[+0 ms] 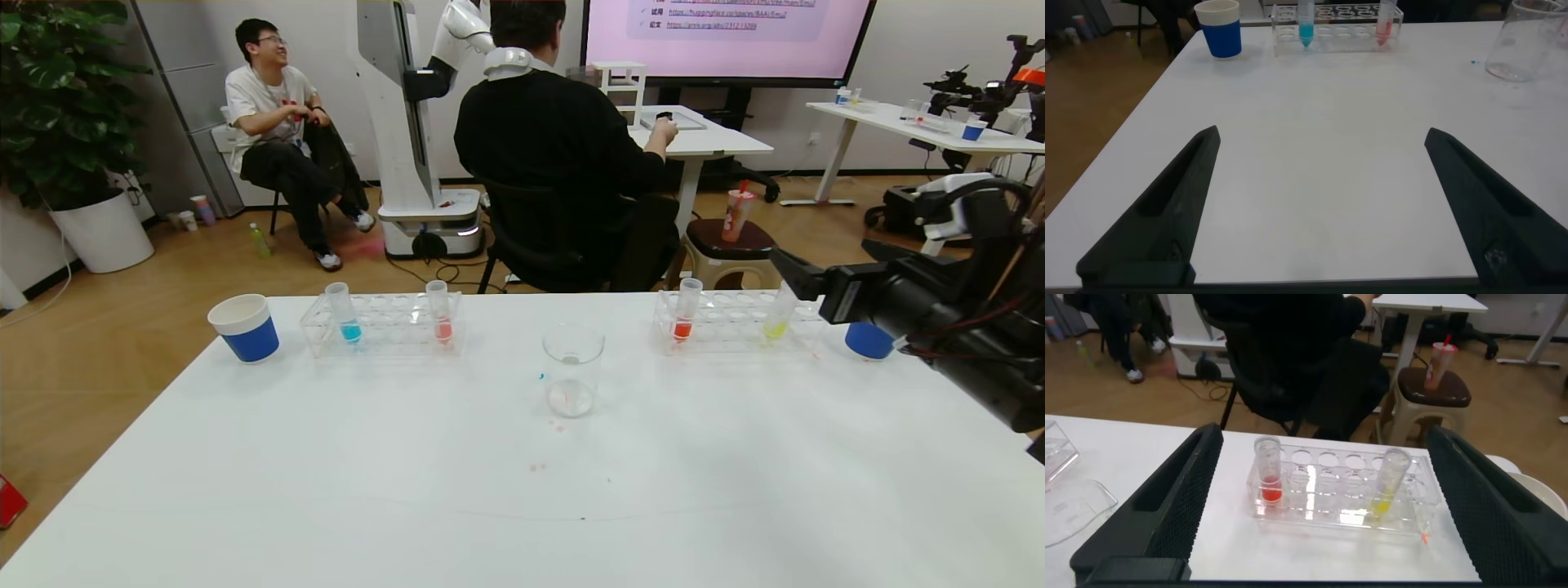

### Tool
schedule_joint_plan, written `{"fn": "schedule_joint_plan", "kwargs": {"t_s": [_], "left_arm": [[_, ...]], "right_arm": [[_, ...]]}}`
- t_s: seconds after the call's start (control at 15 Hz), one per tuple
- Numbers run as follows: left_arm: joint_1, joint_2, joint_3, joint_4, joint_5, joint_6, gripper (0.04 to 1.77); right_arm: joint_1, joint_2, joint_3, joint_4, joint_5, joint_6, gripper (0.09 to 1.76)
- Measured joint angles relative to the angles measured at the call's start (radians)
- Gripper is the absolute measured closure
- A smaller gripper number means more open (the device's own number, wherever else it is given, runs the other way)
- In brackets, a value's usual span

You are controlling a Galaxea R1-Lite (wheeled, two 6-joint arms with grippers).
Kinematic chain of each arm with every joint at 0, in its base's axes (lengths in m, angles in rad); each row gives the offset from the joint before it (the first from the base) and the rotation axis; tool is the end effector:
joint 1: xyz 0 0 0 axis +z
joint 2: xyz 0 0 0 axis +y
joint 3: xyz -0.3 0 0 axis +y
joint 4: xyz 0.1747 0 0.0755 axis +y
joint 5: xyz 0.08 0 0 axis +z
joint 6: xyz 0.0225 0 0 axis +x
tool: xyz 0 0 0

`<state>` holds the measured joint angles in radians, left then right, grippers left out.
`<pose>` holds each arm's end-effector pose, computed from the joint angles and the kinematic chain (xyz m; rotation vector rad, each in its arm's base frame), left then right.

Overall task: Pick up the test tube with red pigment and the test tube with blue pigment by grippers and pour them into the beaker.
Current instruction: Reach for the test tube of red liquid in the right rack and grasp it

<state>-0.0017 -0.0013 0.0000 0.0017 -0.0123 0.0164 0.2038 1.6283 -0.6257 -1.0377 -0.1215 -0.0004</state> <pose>-0.0229 -0.0002 0.0753 0.0164 0.0003 -0.0140 0.2720 0.0534 0.1965 0.0053 -0.0347 0.0823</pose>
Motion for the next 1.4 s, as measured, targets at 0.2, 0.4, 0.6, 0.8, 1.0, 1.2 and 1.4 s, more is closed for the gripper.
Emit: {"fn": "schedule_joint_plan", "kwargs": {"t_s": [0.2,0.4,0.6,0.8,1.0,1.2,1.4], "left_arm": [[0.000,0.000,0.000,0.000,0.000,0.000,0.06],[0.000,0.000,0.000,0.000,0.000,0.000,0.06],[0.000,0.000,0.000,0.000,0.000,0.000,0.06],[0.000,0.000,0.000,0.000,0.000,0.000,0.06],[0.000,0.000,0.000,0.000,0.000,0.000,0.06],[0.000,0.000,0.000,0.000,0.000,0.000,0.06],[0.000,0.000,0.000,0.000,0.000,0.001,0.06]], "right_arm": [[0.061,0.171,-0.085,-0.079,-0.054,0.000,0.12],[0.094,0.330,-0.164,-0.151,-0.085,0.000,0.12],[0.104,0.475,-0.235,-0.210,-0.103,0.000,0.12],[0.096,0.594,-0.339,-0.219,-0.106,0.000,0.12],[0.088,0.678,-0.430,-0.219,-0.098,0.000,0.12],[0.083,0.736,-0.492,-0.219,-0.096,0.000,0.12],[0.081,0.758,-0.509,-0.219,-0.096,0.000,0.12]]}}
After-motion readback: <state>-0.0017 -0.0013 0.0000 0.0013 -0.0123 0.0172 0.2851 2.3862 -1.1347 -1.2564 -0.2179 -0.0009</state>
